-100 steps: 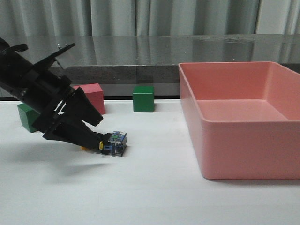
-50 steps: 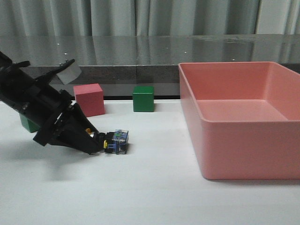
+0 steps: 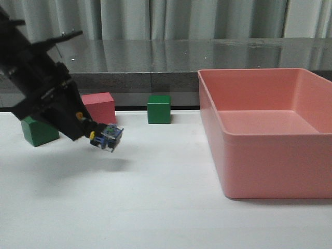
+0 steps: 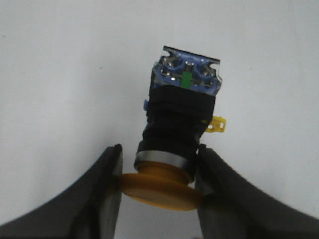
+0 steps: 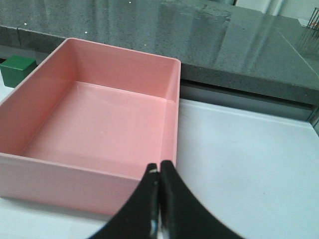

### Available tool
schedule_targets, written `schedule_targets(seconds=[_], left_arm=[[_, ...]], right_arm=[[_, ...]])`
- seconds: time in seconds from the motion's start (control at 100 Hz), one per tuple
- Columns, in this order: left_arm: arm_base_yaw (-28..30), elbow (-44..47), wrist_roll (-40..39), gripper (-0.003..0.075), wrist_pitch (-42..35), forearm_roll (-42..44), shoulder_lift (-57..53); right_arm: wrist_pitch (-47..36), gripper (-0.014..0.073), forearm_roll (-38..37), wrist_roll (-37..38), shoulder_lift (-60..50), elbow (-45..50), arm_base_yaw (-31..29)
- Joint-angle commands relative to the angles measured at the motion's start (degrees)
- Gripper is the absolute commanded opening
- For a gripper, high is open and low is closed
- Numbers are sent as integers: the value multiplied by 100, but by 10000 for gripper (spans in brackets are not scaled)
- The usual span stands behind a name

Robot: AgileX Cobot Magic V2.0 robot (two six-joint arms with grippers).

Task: Place and stand button with both arms
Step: 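Lift the button with the left gripper and rotate it upright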

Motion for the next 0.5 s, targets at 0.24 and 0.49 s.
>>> schedule_targets(seconds=[0.24,0.49], left_arm=[[-1491,-539,-2854,-20,-206,4184,-922],[-2600,-539,-4540,-20,-179,6448,-685]], right_arm=[[-434,-62,-58,-9,45,-138,-45],[-434,-62,-58,-9,45,-138,-45]])
